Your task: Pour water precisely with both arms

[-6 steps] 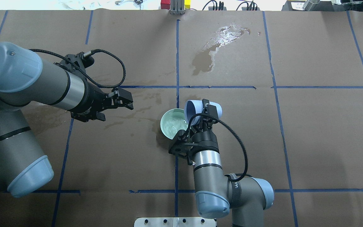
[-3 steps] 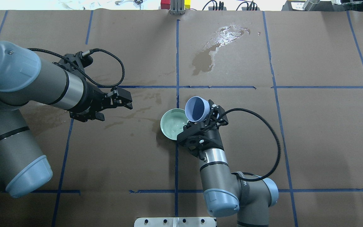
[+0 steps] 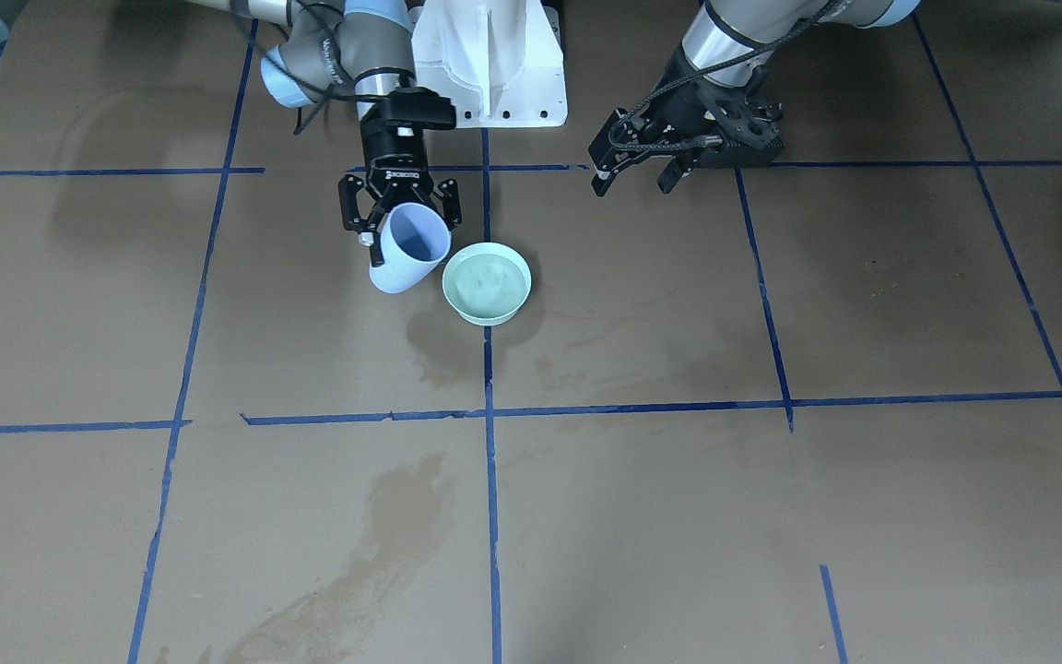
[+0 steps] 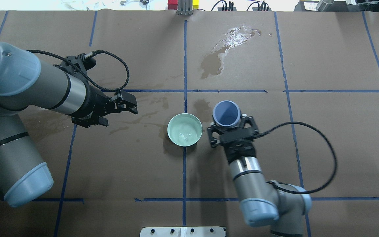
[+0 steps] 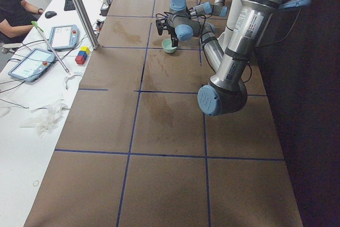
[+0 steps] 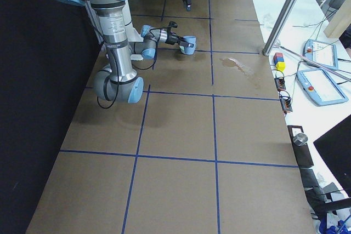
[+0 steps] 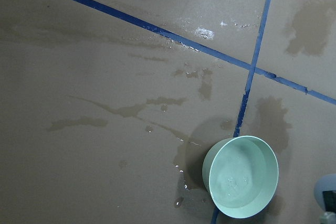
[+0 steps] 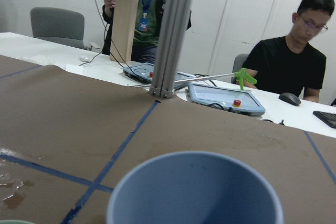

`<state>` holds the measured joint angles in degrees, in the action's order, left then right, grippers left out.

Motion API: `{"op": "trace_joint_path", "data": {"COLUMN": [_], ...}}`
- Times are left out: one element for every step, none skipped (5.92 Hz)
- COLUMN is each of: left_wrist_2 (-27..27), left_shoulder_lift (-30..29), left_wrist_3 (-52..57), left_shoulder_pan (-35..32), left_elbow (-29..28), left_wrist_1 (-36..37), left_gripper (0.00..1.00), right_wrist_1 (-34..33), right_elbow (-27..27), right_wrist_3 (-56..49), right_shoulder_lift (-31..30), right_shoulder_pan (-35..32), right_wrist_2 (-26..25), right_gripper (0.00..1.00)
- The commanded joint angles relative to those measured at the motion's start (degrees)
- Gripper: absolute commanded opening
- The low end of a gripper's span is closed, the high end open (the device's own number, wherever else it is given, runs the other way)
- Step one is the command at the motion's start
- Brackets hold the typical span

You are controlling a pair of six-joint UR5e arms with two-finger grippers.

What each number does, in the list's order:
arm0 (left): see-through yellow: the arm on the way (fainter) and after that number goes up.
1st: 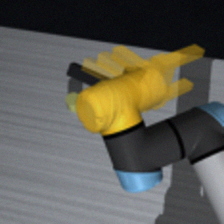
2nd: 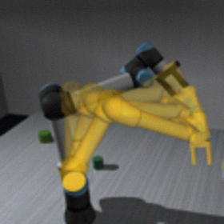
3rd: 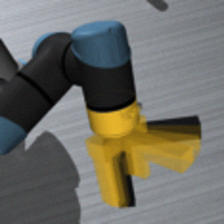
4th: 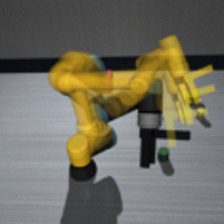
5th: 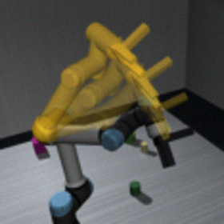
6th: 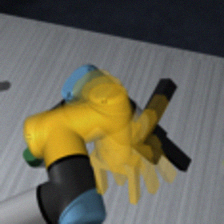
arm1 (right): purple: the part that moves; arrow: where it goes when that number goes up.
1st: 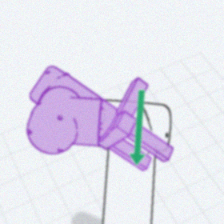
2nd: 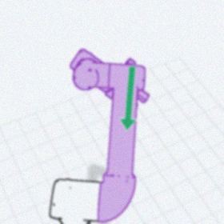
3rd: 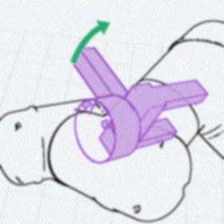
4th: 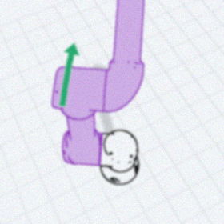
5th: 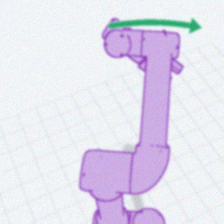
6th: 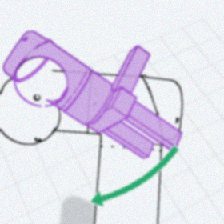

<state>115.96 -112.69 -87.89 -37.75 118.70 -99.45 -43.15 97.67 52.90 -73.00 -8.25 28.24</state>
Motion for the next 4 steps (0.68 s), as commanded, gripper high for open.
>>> {"op": "trace_joint_path", "data": {"left_wrist_2": [0.1,0.1,0.1,0.1], "left_shoulder_lift": [1.0,1.1,1.1,1.1], "left_wrist_3": [0.0,0.0,0.0,0.0], "left_shoulder_pan": [0.0,0.0,0.0,0.0], "left_elbow": [0.7,0.7,0.7,0.7], "left_wrist_1": [0.0,0.0,0.0,0.0], "left_gripper": [1.00,1.00,1.00,1.00], "right_wrist_1": [16.3,20.2,20.5,20.5], "right_elbow": [2.8,2.7,2.4,1.8], "right_wrist_3": [3.3,3.6,6.1,12.7], "right_shoulder_lift": [-14.0,-18.9,-22.8,-28.1], "right_shoulder_pan": [-0.1,-0.7,-3.6,-6.4], "right_wrist_2": [0.0,-0.4,-0.4,0.4], "right_gripper": [0.00,0.01,0.01,0.00]}}
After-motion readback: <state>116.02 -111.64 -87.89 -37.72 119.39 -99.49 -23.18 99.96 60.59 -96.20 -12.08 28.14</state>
